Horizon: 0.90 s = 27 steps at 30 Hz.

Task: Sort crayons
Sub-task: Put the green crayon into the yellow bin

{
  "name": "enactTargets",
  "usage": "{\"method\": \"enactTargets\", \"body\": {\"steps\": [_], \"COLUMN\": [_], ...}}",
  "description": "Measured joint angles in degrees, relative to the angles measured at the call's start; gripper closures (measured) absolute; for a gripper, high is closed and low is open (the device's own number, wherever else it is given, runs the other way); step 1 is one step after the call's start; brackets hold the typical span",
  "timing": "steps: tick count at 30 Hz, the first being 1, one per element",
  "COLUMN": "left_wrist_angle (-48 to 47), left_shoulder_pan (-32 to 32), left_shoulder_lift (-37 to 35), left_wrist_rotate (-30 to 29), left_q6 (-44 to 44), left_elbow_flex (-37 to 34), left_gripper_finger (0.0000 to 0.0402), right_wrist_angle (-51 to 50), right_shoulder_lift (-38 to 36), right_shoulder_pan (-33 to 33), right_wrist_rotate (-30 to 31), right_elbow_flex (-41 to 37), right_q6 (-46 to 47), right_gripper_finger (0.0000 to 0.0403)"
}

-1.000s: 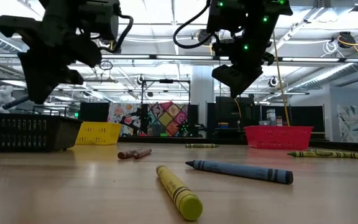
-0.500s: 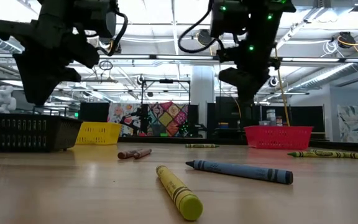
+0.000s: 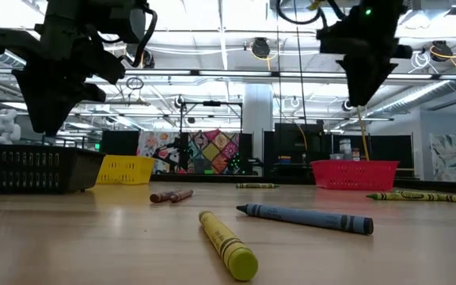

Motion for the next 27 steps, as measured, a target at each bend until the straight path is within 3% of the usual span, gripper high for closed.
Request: {"method": "enactTargets", "body": {"steps": [4,14,22,27], "left_wrist_angle": [0.28,0.4,0.74,1.17], "left_shoulder_pan": [-0.24,-0.22,-0.22,-0.22], "left_shoulder_lift": [0.0,-0.02,-0.02,-0.02], "left_wrist_rotate": [-0.86,-1.05,-1.06,-1.05], "left_q6": [-0.21,-0.41,-0.43,-0.46], "left_elbow_flex": [0.0,0.0,0.0,-0.02], "left_gripper_finger": [0.0316,0.0316,0.0316,0.0316], "right_wrist_angle": [-2.21,2.33,13.59,16.61], "right_shoulder_lift": [-0.28,-0.23,-0.23,-0.21], "right_shoulder_pan": [1.66,2.24,2.22,2.22], "right_wrist_rotate": [-0.68,-9.91,-15.11,-15.19], "right_elbow_flex": [-1.64,-14.66,-23.45,-24.57], "right_q6": [-0.14,6.27,8.19,9.09], "right_gripper_finger": [0.0303,0.0303,0.0303,0.0303]}}
